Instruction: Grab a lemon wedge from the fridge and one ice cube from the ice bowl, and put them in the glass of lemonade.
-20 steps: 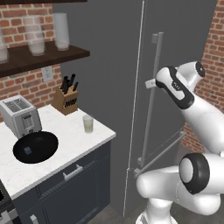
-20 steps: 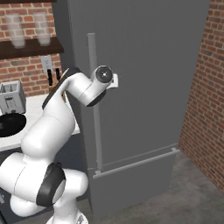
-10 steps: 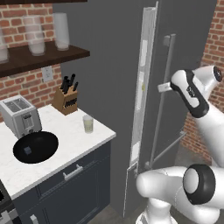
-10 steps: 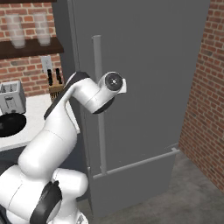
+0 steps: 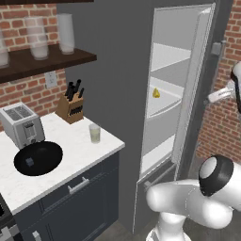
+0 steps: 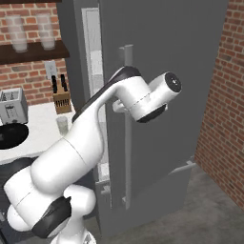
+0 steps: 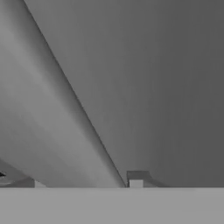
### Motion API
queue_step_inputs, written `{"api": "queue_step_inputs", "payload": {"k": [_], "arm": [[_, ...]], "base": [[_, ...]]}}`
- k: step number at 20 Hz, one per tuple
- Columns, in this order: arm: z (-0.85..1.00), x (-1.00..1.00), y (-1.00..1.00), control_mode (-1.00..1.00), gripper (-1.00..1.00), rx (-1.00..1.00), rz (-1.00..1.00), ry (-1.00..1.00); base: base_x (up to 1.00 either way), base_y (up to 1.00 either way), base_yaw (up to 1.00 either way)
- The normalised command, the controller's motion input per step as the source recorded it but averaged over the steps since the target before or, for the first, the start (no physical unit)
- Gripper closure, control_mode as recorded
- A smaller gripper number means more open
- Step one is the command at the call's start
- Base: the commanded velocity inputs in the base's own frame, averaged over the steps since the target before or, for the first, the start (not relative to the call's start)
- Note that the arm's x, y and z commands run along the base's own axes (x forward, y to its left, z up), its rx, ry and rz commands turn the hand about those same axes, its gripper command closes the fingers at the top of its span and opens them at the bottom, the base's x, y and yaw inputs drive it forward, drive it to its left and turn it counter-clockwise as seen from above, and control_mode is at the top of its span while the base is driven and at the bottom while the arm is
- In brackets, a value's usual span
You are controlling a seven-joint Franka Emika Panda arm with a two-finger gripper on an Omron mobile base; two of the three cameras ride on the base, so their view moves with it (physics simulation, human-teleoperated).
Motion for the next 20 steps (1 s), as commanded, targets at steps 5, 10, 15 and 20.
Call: {"api": "queue_step_inputs", "payload": {"k": [5,10,15,20], "arm": [[-0.26,-0.53,-0.48,-1.0,-1.0,0.01,-0.19,-0.22],[0.07,-0.56,0.03,-1.0,-1.0,-0.03,-0.17,-0.17],[0.28,-0.58,0.01,-1.0,-1.0,-0.14,-0.14,-0.24],[0.38,-0.69,-0.01,-1.0,-1.0,-0.1,-0.22,-0.17]], "base": [[0.0,0.0,0.0],[0.0,0.0,0.0],[0.0,0.0,0.0],[0.0,0.0,0.0]]}}
